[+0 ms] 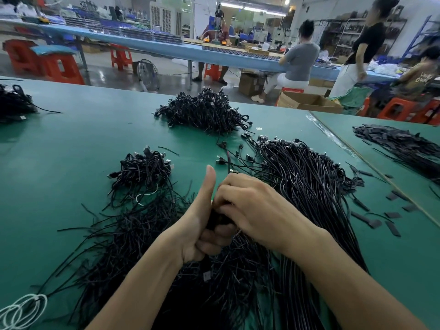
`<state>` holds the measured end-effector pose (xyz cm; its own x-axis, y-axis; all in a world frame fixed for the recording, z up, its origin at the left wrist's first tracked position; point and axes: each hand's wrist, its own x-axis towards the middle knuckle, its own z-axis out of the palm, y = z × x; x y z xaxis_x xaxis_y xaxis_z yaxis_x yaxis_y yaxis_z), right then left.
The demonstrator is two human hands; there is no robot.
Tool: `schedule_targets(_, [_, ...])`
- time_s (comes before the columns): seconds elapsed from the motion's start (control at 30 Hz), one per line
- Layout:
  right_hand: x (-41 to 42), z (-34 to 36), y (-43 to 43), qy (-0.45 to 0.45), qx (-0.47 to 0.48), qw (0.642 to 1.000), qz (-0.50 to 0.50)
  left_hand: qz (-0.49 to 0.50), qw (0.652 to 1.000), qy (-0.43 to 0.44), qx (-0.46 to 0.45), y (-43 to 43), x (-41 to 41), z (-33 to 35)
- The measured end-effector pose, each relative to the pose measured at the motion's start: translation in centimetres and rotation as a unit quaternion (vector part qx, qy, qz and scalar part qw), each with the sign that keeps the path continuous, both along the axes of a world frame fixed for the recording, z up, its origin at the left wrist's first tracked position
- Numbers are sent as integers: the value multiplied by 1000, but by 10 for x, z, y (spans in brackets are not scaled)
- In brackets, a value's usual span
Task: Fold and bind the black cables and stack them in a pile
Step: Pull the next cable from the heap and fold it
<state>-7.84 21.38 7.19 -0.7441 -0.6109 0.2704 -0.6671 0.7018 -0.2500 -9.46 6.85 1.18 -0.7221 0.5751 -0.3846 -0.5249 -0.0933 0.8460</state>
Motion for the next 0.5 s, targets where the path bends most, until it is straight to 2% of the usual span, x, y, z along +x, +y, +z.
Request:
schedule_targets(0.13, [-1, 3, 4, -63, -18, 997, -34, -45, 998, 29, 21, 0, 4, 2])
schedule_targets(0.37, [3, 4, 3, -76, 0, 994, -81, -74, 996, 37, 31, 0, 6, 4])
schedule_targets(0.5, [7, 3, 1, -66, -24, 993, -100, -61, 997, 22, 29, 0, 5, 4])
